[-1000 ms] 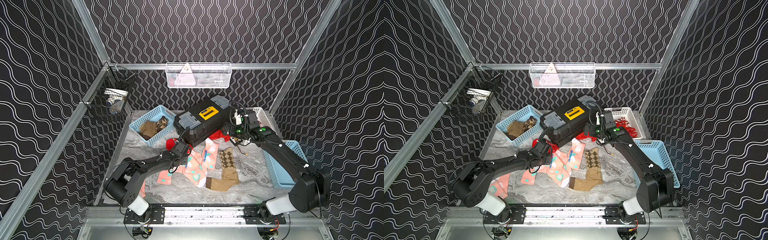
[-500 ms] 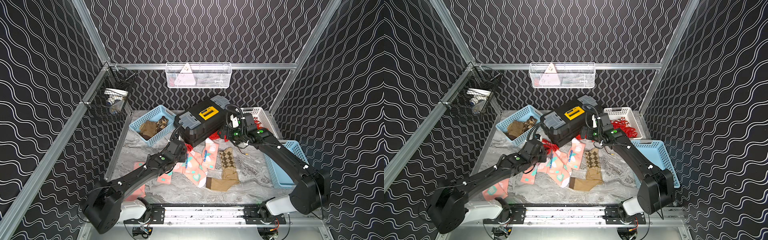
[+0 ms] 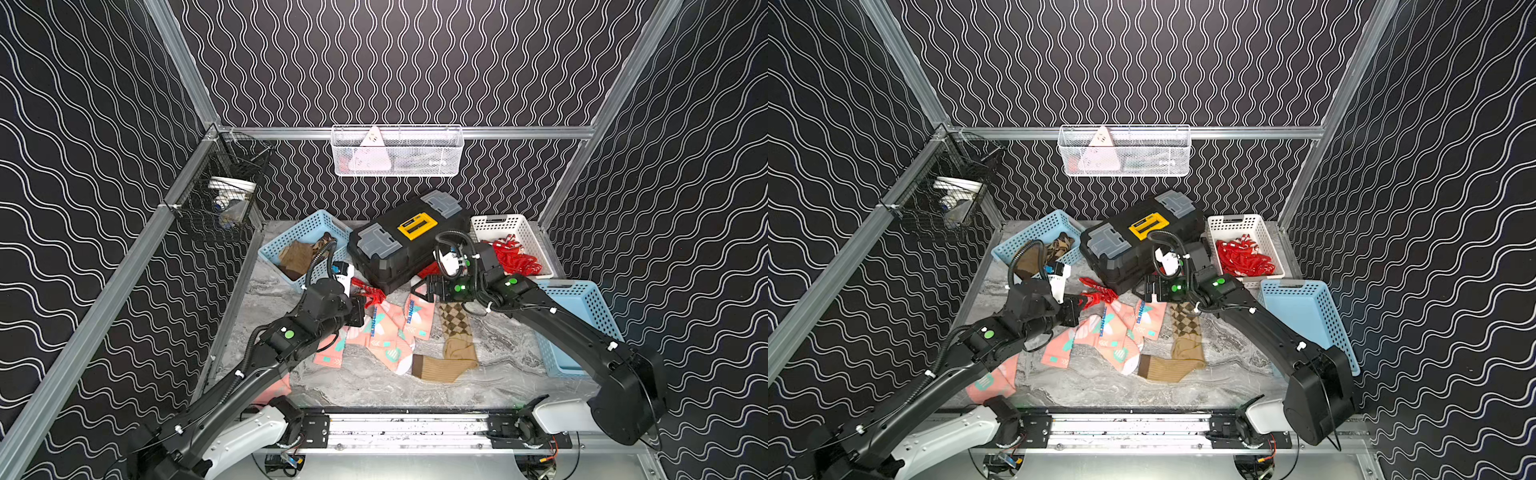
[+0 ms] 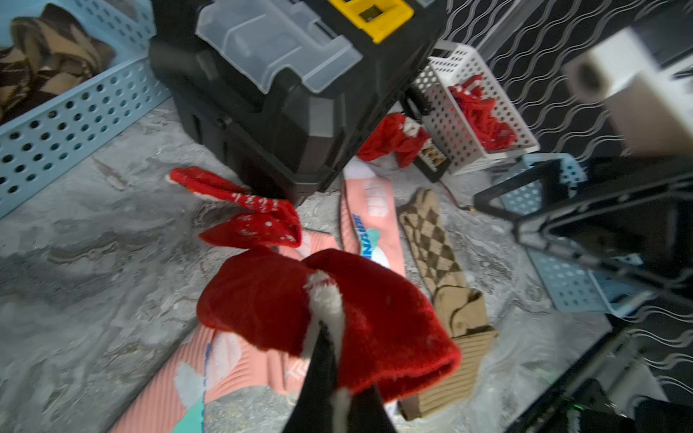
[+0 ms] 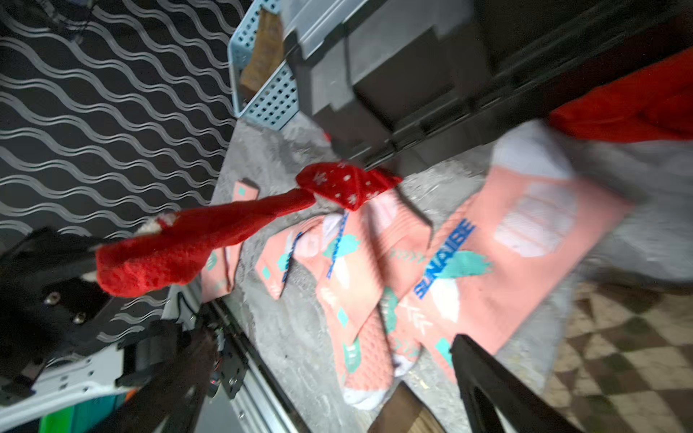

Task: Sort the socks into the basket by color
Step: Pick up the sock at the center of the board.

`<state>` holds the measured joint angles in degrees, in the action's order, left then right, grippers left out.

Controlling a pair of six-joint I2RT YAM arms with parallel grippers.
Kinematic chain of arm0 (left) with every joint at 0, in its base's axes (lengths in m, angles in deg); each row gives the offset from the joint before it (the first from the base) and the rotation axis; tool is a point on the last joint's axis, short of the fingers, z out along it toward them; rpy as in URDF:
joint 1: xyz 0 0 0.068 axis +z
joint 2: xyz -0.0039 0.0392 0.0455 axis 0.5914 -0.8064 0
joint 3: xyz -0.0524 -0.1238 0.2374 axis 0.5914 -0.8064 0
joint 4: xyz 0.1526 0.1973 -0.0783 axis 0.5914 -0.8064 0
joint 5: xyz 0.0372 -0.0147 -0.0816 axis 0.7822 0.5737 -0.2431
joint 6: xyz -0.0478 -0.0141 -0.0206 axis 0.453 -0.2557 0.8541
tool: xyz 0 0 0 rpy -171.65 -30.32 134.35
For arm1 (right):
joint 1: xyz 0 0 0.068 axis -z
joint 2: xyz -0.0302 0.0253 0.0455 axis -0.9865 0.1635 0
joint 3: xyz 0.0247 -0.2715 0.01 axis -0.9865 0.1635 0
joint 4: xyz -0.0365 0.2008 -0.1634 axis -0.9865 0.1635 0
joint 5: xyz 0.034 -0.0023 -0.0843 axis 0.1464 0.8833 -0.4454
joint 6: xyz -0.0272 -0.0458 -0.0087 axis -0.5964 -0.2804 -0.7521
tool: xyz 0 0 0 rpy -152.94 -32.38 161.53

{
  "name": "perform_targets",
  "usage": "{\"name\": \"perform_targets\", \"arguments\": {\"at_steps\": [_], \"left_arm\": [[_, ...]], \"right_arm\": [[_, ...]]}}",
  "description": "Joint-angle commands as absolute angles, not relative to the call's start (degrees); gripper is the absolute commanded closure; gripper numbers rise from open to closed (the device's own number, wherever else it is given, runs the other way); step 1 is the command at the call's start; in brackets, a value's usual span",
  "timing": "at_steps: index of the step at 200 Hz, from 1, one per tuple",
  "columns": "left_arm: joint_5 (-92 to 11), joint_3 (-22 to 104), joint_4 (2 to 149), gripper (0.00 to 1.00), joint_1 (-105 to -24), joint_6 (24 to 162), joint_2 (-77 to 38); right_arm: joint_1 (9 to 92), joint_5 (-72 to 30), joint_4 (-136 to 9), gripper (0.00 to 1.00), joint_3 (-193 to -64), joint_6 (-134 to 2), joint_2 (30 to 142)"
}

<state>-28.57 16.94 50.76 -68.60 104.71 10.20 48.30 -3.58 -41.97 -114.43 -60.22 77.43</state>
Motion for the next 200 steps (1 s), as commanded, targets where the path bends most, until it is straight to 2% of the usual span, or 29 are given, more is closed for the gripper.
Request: {"name": "perform_targets", "arguments": {"at_steps": [1,45,88,103,121,143,152,157,170,175,187,200], "left_arm": [[-36.66,19.39,51.92,1.0,-68.73,106.1,9.89],[-46.46,19.98,58.45,1.0,-68.73,110.8,8.15],[-51.63,19.65,64.14,1.0,-68.7,113.99,6.63],[-52.34,19.56,65.25,1.0,-68.71,114.57,6.12],[-52.32,19.81,65.31,1.0,-68.76,114.28,5.55],[-51.54,20.06,64.96,1.0,-68.7,113.93,5.31],[-50.8,20.25,64.33,0.88,-68.73,113.74,5.21],[-50.44,20.26,63.91,0.79,-68.72,113.55,5.19],[-49.31,20.39,62.81,0.5,-68.69,113.08,5.22],[-48.71,20.38,62.22,0.43,-68.74,112.96,5.32],[-47.13,20.42,60.8,0.35,-68.69,112.62,5.46],[-45.41,20.65,59.16,0.32,-68.69,112.26,5.53]], "right_arm": [[46.01,3.91,-49.11,0.0,-113.5,-60.33,76.69],[42.99,6.36,-57.71,0.0,-112.71,-57.85,75.84],[42.29,7.75,-61.4,0.01,-114.37,-56.61,77.32],[42.25,10.38,-63.47,0.19,-114.47,-55.07,78.13],[42.2,11.04,-65.28,0.59,-113.87,-53.45,78.36],[42.27,9.94,-63.02,0.92,-114.18,-54.65,77.69],[42.39,8.71,-61.67,1.0,-114.38,-55.29,77.2],[42.52,8.05,-61.21,1.0,-114.38,-55.52,76.85],[43.41,6.54,-59.22,1.0,-114.79,-56.13,76.26],[43.94,6.0,-58.52,1.0,-114.97,-56.24,76.11],[45.47,4.8,-56.69,1.0,-115.43,-56.45,75.89],[47.4,3.18,-54.02,1.0,-116.38,-57.18,75.63]]}}
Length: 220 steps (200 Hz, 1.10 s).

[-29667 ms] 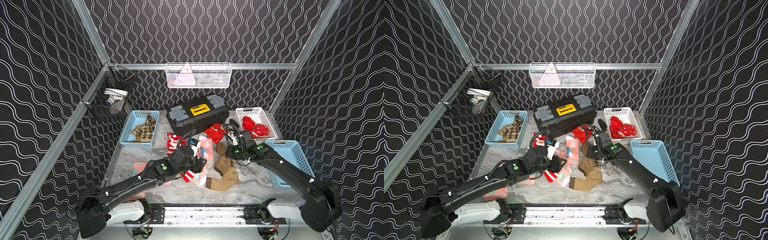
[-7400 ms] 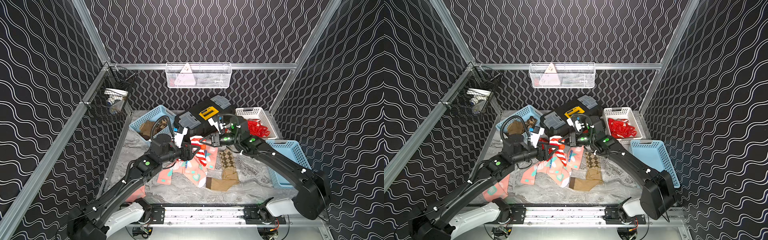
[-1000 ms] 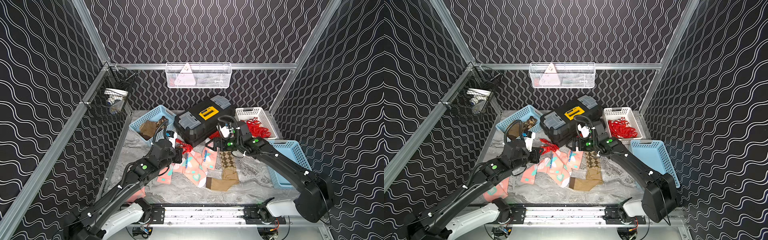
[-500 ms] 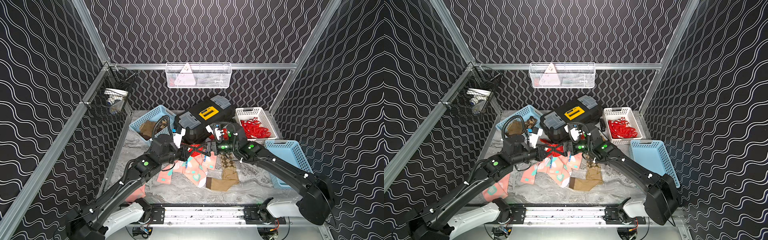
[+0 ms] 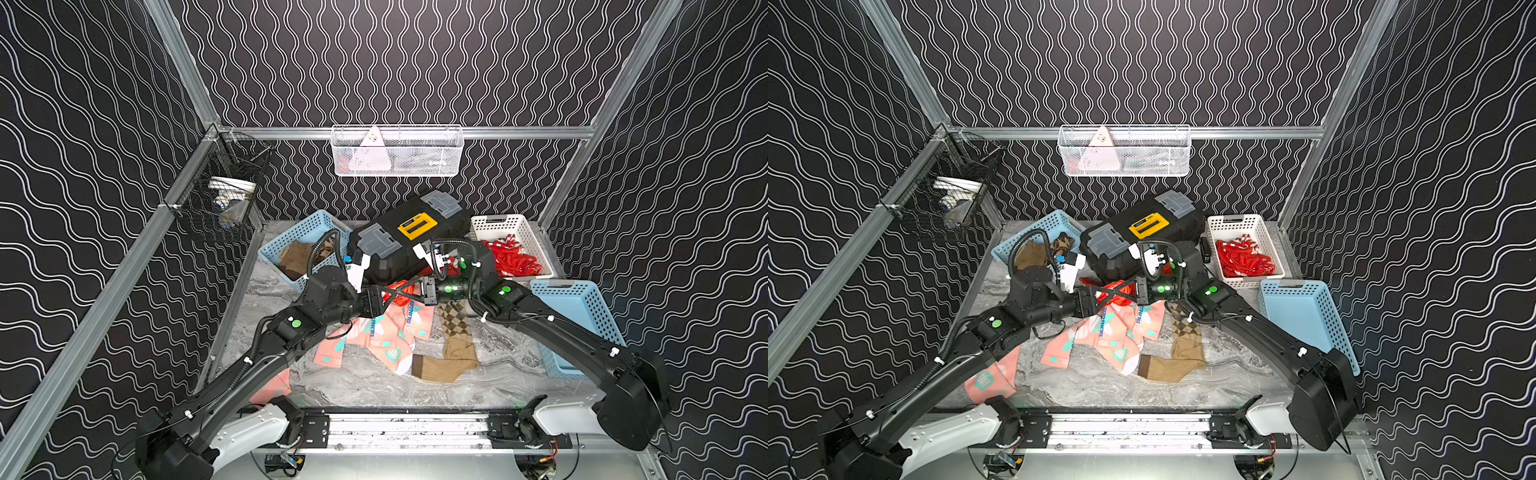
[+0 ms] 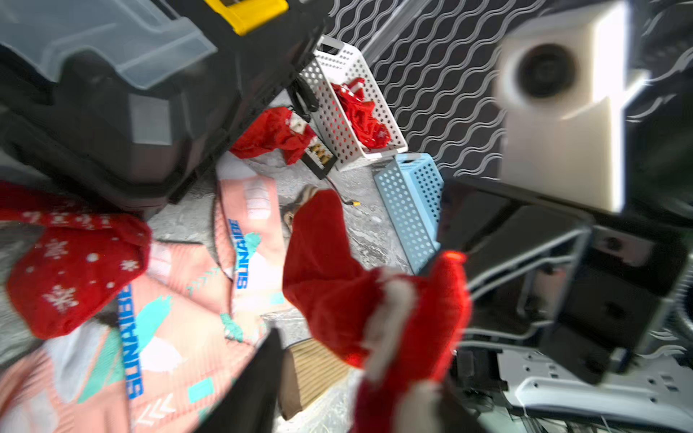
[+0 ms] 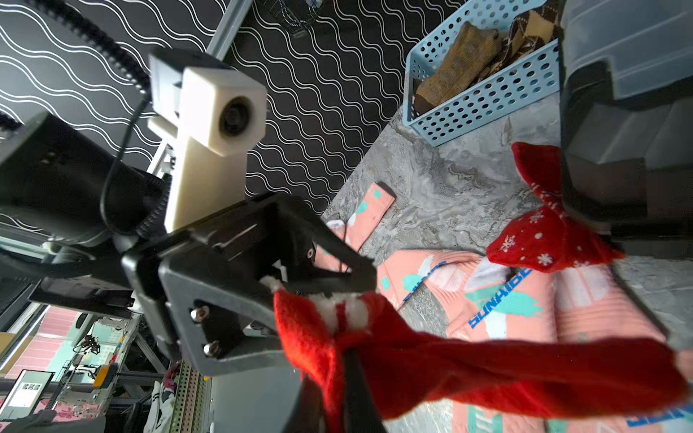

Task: Sort the socks into the basket by color
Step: Pick up the sock at the center of the board, then place the sock in the bin.

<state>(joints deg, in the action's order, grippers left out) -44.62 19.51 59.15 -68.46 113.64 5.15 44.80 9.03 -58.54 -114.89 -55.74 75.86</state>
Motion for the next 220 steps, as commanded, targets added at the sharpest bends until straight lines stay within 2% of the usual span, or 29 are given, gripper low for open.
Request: {"name": "perform_targets", "arguments": {"at_steps": [1,27,97,154,220], "left_arm": [[-45.21,20.63,59.0,0.32,-68.69,112.23,5.53],[-42.19,21.38,55.87,0.26,-68.64,111.42,5.1],[-32.07,21.8,51.27,0.25,-68.43,109.68,-3.88],[-25.03,20.7,53.39,0.23,-68.3,107.51,-12.59],[-20.54,20.74,56.77,0.2,-67.31,106.15,-22.3]], "right_arm": [[47.56,3.0,-53.77,1.0,-116.43,-57.24,75.63],[52.64,-0.77,-48.21,1.0,-119.52,-58.3,75.49],[68.0,-19.14,-40.64,1.0,-128.32,-61.56,78.3],[79.01,-29.36,-42.84,1.0,-136.63,-65.73,89.94],[86.21,-33.36,-44.72,1.0,-141.84,-69.46,106.07]]}}
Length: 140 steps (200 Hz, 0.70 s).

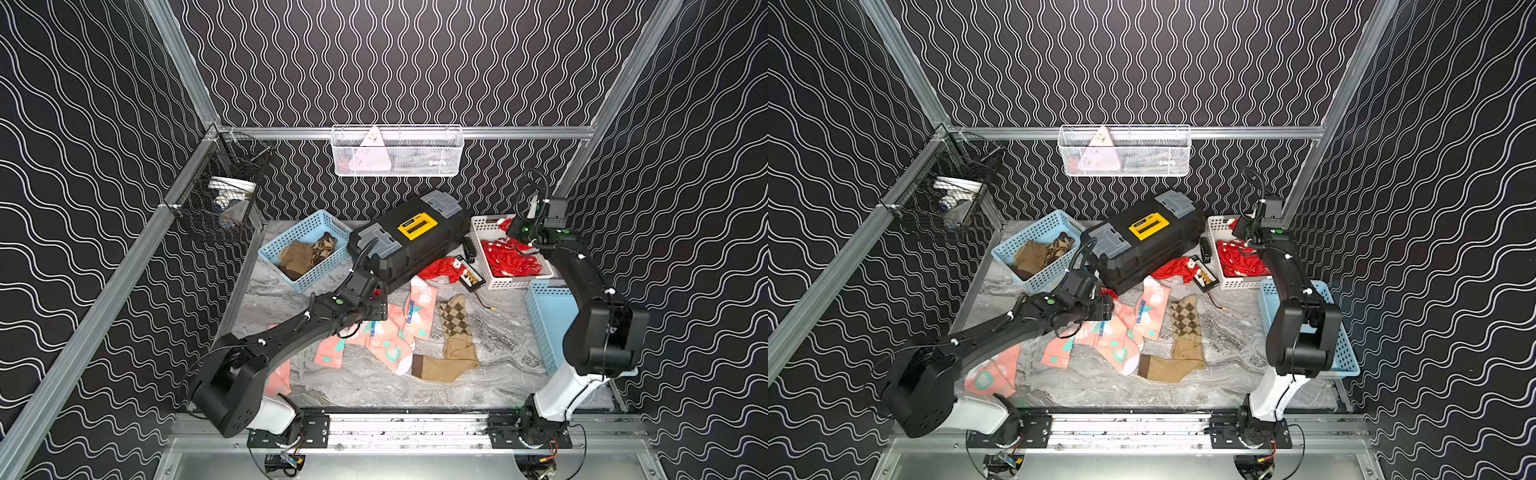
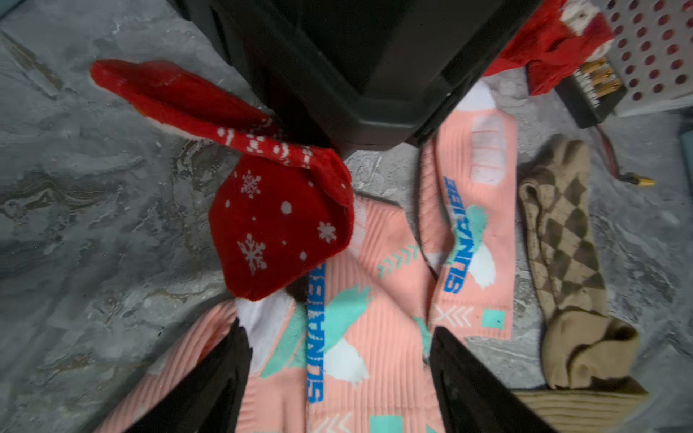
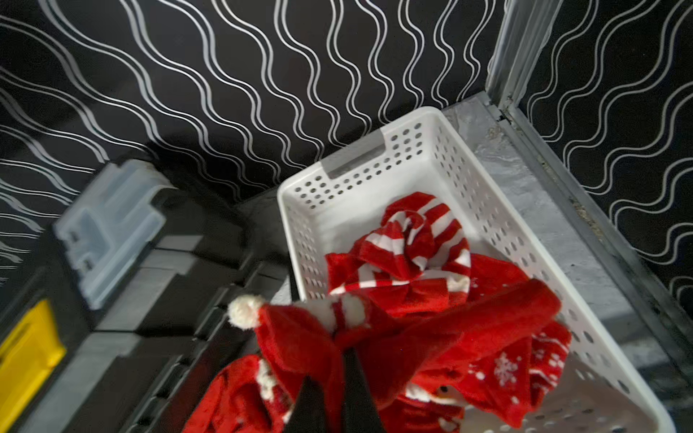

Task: Sort the socks into the basket by color
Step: Place the sock in the bin, then pick up the sock at the center of the board.

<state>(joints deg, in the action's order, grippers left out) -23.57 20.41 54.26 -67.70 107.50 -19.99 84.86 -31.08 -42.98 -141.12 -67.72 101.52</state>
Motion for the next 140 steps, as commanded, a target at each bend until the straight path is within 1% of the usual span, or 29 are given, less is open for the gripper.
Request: {"name": "perform_targets", "arguments": {"at_steps": [1,36,70,90,109,129,140], "left_arm": [[-20.46,20.72,56.85,0.2,-67.3,106.15,-22.45],[-19.44,21.61,58.64,0.2,-66.4,105.75,-26.3],[-19.07,23.23,59.78,0.2,-66.04,105.53,-29.5],[-18.67,23.86,60.32,0.2,-65.98,105.61,-31.13],[-17.6,24.3,60.53,0.2,-66.01,105.75,-32.74],[-15.93,23.98,61.59,0.21,-65.99,106.14,-33.8],[-15.22,23.56,62.78,0.22,-66.01,106.23,-34.14]], "right_arm": [[86.3,-33.29,-44.77,1.0,-141.86,-69.4,106.4],[87.36,-29.57,-43.32,1.0,-143.75,-68.31,116.07],[87.31,-27.37,-41.87,0.99,-144.86,-67.15,120.84],[87.29,-26.93,-40.4,0.92,-145.43,-66.97,121.84],[87.36,-26.58,-40.5,0.8,-144.48,-66.88,120.81],[87.27,-25.92,-41.09,0.71,-143.0,-66.84,118.7],[87.18,-25.32,-40.84,0.63,-142.62,-66.62,117.79]]}}
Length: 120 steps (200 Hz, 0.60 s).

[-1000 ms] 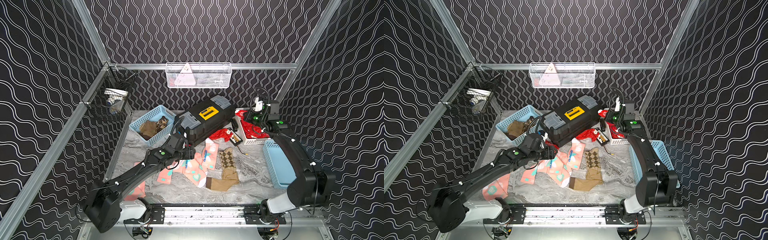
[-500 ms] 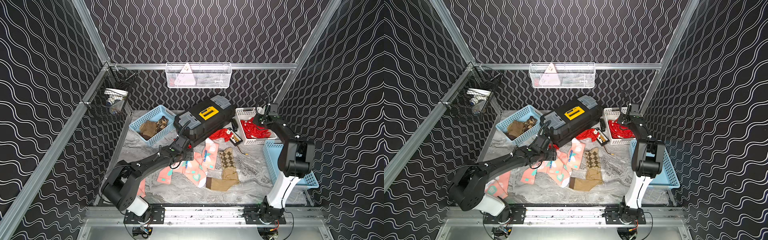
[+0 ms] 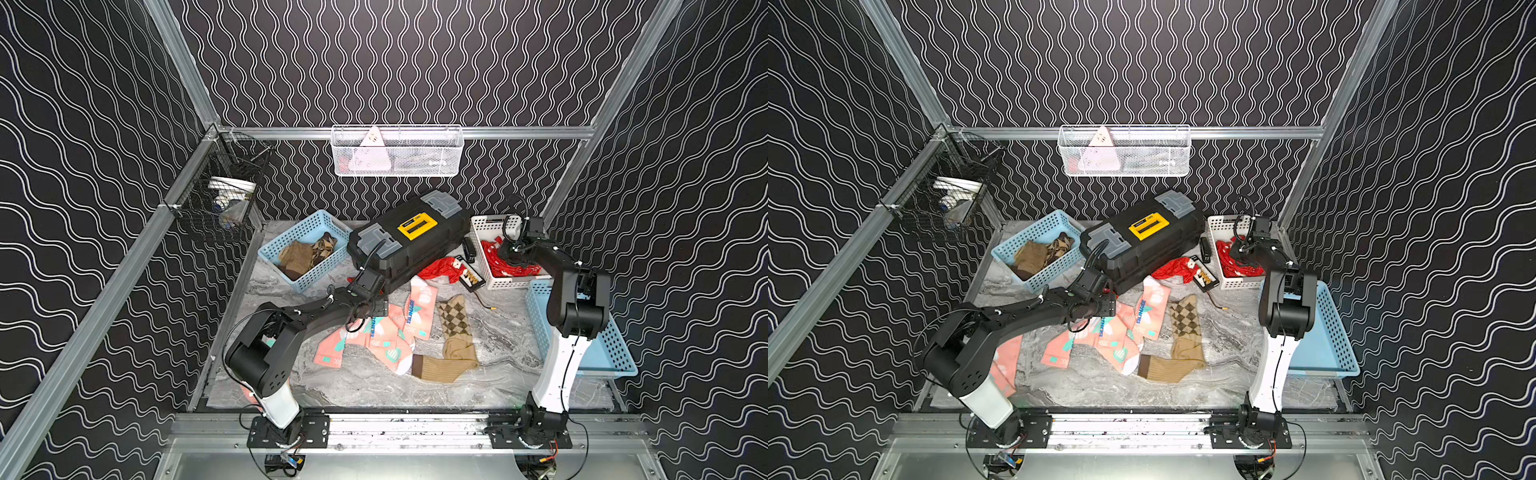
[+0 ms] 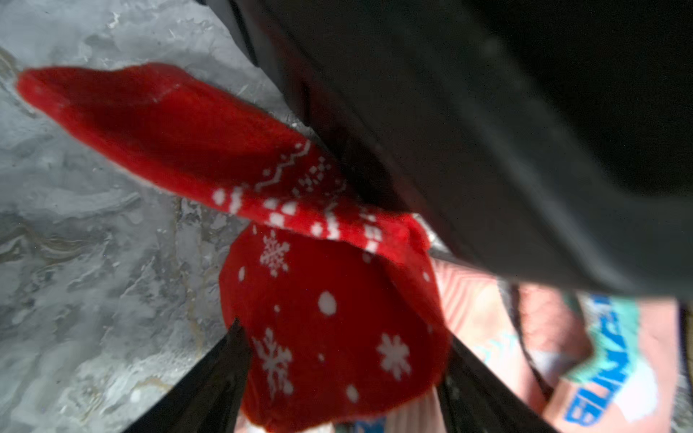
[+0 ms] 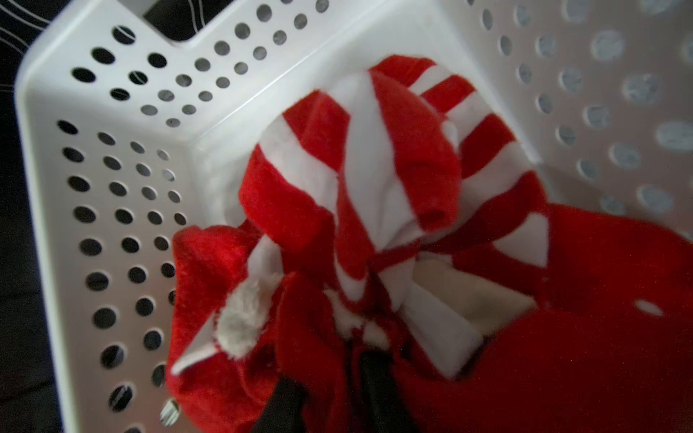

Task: Sort the socks into the basket by color
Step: Pick up the sock at the center of the board.

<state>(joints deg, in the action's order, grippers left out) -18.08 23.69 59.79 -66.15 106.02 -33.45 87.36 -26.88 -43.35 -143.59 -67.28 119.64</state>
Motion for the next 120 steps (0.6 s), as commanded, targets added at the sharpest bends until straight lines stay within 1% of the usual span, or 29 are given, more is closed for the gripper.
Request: {"name": "perform_targets", "arguments": {"at_steps": [1,10,17,49,67,76,83,96,111,120], "left_arm": [[-15.21,23.54,62.84,0.22,-65.99,106.23,-34.17],[-14.53,23.43,63.77,0.23,-65.97,106.26,-34.53],[-13.7,23.29,64.45,0.23,-65.99,106.4,-34.8],[-11.18,21.85,68.38,0.24,-65.98,106.94,-34.57],[-11.07,20.62,70.86,0.24,-66.05,106.84,-34.13],[-11.15,19.99,71.92,0.27,-65.99,106.85,-33.96],[-11.4,19.66,72.35,0.31,-66.01,106.64,-33.85],[-11.59,19.0,72.74,0.42,-66.02,106.57,-33.46],[-11.82,17.35,73.78,0.68,-65.99,106.98,-32.09],[-11.95,16.06,74.8,0.81,-66.02,107.23,-30.84]], "right_arm": [[87.18,-25.26,-40.81,0.62,-142.6,-66.58,117.71],[87.03,-24.9,-40.61,0.53,-142.24,-66.49,116.81],[86.76,-24.81,-40.6,0.48,-141.9,-66.36,116.01],[84.51,-25.89,-40.46,0.3,-139.92,-66.53,111.89],[83.31,-26.19,-40.34,0.25,-139.0,-66.35,110.32],[82.68,-26.65,-40.25,0.23,-138.28,-66.11,109.31],[82.13,-26.83,-40.29,0.23,-137.79,-66.09,108.51],[80.86,-27.58,-40.1,0.22,-136.94,-66.17,106.92],[79.36,-28.59,-39.53,0.2,-136.16,-66.11,105.14],[78.53,-28.98,-39.38,0.19,-135.56,-66.01,103.9]]}}
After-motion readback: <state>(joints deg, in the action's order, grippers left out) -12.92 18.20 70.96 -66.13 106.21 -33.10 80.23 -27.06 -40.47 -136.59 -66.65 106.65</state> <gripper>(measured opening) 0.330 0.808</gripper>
